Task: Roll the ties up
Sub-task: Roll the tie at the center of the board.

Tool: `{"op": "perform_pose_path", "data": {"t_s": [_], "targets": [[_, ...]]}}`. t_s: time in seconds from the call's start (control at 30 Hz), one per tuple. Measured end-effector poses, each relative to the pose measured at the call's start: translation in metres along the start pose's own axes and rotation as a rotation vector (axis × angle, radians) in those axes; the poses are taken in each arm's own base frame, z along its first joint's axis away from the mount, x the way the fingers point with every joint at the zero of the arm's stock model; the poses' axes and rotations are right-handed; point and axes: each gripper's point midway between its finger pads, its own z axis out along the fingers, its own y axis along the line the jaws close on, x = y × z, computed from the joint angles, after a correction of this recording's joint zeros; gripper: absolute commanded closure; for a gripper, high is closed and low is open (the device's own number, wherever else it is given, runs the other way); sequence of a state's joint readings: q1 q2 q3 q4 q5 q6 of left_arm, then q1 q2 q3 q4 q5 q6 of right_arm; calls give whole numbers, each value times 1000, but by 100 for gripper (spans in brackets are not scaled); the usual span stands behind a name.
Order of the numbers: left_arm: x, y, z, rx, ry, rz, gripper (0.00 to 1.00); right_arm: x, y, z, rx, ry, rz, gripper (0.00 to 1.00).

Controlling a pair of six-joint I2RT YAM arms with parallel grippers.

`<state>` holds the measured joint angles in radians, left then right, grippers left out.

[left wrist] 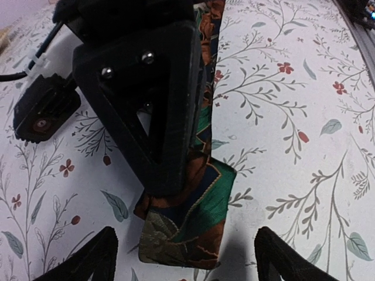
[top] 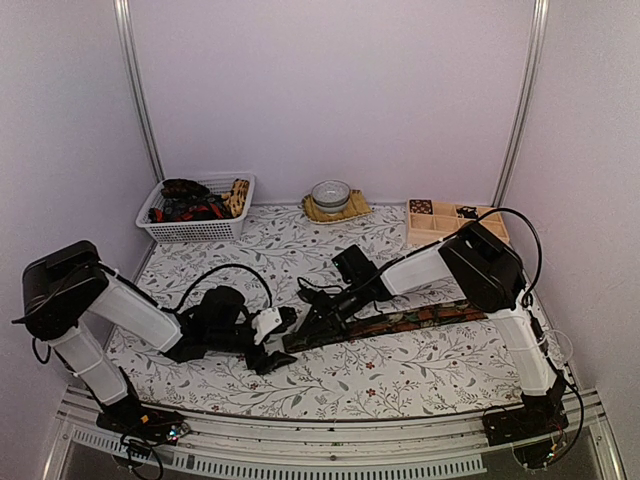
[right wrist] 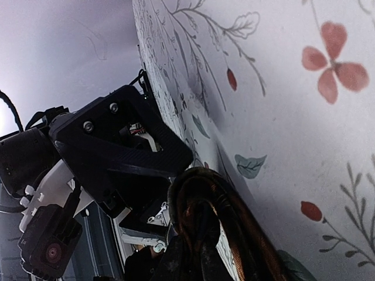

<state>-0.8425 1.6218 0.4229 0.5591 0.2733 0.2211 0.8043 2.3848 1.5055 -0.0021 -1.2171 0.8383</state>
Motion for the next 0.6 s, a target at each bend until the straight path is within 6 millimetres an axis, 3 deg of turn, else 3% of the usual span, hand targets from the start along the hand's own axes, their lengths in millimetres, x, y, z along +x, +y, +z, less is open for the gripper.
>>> {"op": "perform_pose_path", "data": {"t_s": [0.1, 0.17, 0.4, 0.6], "targets": [[9, 2, 5, -8, 24, 14, 30, 3, 3, 4, 2, 16, -7, 91], [12, 2, 7, -7, 32, 16, 31, 6, 4, 8, 1, 28, -9, 91], [5, 3, 10, -7, 6, 47, 33, 13, 1, 11, 11, 48, -6, 90], [3, -3, 13, 35, -4, 73, 43, 13, 2, 11, 14, 51, -15, 90]]}}
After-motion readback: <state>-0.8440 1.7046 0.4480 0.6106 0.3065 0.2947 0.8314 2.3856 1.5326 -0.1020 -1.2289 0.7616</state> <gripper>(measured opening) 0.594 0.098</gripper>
